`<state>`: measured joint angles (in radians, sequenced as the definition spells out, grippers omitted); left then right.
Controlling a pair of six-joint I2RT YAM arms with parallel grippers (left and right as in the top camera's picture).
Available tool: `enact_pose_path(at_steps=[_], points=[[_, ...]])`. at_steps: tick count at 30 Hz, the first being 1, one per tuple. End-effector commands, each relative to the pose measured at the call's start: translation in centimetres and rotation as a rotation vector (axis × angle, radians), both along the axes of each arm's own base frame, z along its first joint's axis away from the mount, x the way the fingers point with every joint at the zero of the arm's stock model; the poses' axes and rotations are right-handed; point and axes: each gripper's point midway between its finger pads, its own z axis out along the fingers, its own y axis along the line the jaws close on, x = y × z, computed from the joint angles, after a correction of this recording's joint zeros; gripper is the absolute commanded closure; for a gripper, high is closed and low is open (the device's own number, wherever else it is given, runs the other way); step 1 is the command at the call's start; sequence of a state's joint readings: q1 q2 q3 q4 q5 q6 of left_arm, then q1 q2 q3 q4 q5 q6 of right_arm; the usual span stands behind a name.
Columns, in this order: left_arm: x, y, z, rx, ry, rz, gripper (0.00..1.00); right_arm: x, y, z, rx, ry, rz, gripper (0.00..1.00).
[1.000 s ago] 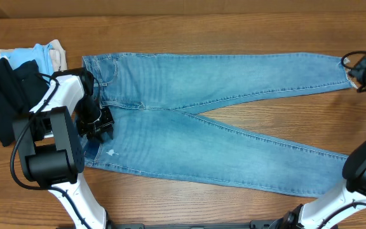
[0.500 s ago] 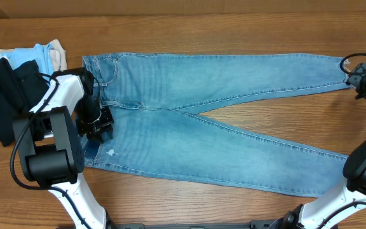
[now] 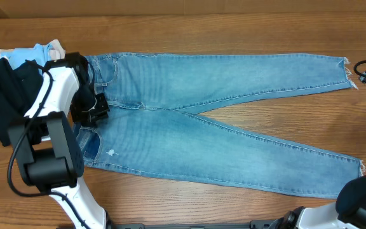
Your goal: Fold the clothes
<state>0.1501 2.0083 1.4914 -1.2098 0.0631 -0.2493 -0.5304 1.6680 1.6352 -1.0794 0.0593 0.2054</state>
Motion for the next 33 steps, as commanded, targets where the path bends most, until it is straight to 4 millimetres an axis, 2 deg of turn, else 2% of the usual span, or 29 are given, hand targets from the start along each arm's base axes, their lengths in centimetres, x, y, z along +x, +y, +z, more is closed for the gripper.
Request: enact_pose_path(at_steps=[1,3,7,9,12,14,17,21,27,30,33], points=[[0.6,0.5,4.0,0.048,-0.102,-0.046,0.66,-1.0,0.7,2.3,-0.009,-0.04,0.008,0.25],[0.1,1.0,5.6,0.081,-0.125,-0.042,0.64,-2.0,1.3,2.9,-0.003,-0.031,0.007,0.23],[-0.8,1.9,8.8,0.149,-0.183,-0.007,0.56,-4.8,3.5,2.8,0.076,0.032,-0.013,0.0],[-1.5,1.8,10.1,0.152,-0.204,0.019,0.51,-6.2,5.2,2.0,0.177,0.076,-0.044,0.0],[-2.8,1.6,11.4,0.15,-0.2,0.049,0.5,-7.9,7.7,1.2,0.321,0.131,-0.093,0.0],[-3.7,1.5,11.7,0.151,-0.183,0.068,0.5,-8.8,8.3,0.9,0.355,0.166,-0.135,0.0],[-5.2,1.3,11.4,0.147,-0.153,0.101,0.5,-9.6,8.7,0.6,0.372,0.193,-0.159,0.0],[-7.6,0.9,9.6,0.147,-0.122,0.155,0.5,-10.7,9.1,-0.6,0.389,0.19,-0.21,0.0],[-11.2,0.0,6.9,0.132,-0.125,0.198,0.5,-14.1,8.0,-6.0,0.444,0.201,-0.382,0.0],[-12.1,0.3,5.9,0.138,-0.152,0.255,0.42,-15.5,7.5,-8.3,0.487,0.209,-0.44,0.0],[-12.6,1.2,4.7,0.145,-0.178,0.321,0.32,-16.0,6.9,-9.2,0.492,0.207,-0.458,0.0]])
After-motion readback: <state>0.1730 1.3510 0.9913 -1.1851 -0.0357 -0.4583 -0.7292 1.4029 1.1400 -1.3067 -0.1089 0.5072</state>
